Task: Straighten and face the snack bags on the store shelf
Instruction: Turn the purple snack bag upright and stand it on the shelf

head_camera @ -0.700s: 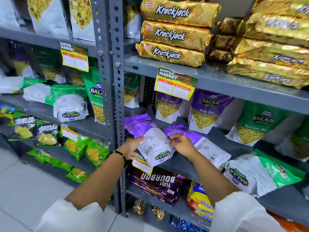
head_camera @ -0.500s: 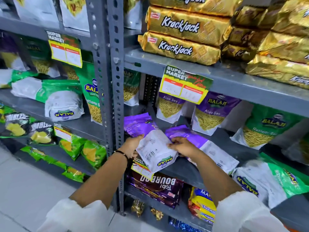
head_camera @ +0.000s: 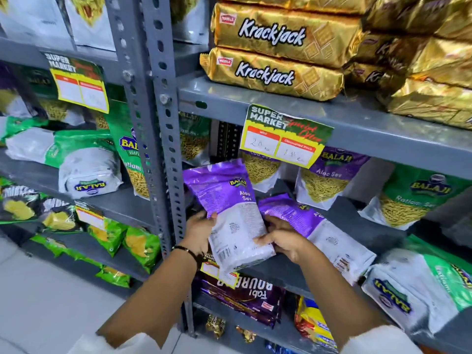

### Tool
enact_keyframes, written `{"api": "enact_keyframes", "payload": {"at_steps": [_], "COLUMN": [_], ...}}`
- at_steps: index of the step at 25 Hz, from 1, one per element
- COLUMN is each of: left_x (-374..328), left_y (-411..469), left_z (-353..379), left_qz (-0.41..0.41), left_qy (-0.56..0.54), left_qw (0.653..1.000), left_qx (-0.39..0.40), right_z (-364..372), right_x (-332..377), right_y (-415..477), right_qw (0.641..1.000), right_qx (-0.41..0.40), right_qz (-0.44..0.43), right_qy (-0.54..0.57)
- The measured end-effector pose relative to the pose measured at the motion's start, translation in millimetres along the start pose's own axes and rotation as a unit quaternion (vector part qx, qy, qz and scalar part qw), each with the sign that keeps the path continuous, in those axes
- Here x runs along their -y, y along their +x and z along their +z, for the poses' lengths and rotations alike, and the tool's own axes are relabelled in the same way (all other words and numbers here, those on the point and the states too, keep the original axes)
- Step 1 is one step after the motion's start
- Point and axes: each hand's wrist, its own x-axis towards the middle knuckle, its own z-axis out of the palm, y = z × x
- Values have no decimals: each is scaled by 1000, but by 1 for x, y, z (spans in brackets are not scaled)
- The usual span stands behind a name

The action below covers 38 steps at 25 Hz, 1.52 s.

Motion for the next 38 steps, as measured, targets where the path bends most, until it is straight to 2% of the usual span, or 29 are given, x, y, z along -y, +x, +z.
{"api": "enact_keyframes", "payload": {"at_steps": [2, 4, 6, 9, 11, 14, 18, 21, 25, 27, 29, 31, 33, 35, 37, 38], "left_x": [-6, -18, -27, -43, -47, -45, -52, -64, -59, -51, -40, -29, -25, -31, -45, -53], "left_y": [-11, -18, -18, -20, -21, -19, -23, -29, -50, -67, -86, -103, -107, -92, -71, -61], "left_z": [-1, -3, -2, 6, 12, 12, 12, 16, 16, 18, 21, 23, 20, 15, 12, 14], "left_qz": [44, 99, 127, 143, 157, 150, 146, 139, 178, 244, 311, 326, 319, 306, 268, 226], "left_qy": [-28, -6, 15, 49, 64, 53, 28, -1, 33, 136, 246, 298, 269, 184, 144, 122], "left_qw": [997, 986, 980, 979, 978, 983, 985, 986, 982, 960, 918, 896, 905, 933, 953, 966], "left_qx": [65, 131, 155, 137, 123, 93, 90, 87, 59, 10, -16, 31, 78, 41, -10, 6], "right_z": [-1, 3, 10, 24, 32, 40, 57, 81, 78, 72, 72, 72, 66, 51, 34, 26], "right_x": [-11, -22, -30, -36, -33, -32, -35, -38, -36, -32, -28, -23, -21, -21, -17, -15], "right_y": [-5, -6, -3, 6, 7, 7, -13, -25, -16, -13, -9, -4, 4, 10, 10, 10], "right_qw": [998, 995, 986, 960, 949, 942, 914, 920, 931, 937, 944, 951, 956, 970, 979, 982], "right_qx": [-18, -43, -107, -198, -234, -252, -334, -269, -247, -229, -203, -196, -203, -164, -97, -75], "right_qz": [-49, -91, -131, -182, -186, -193, -224, -272, -254, -247, -234, -206, -190, -181, -168, -159], "right_qy": [27, 24, -5, -75, -98, -105, -50, -80, -90, -98, -113, -119, -94, -12, 62, 68]}}
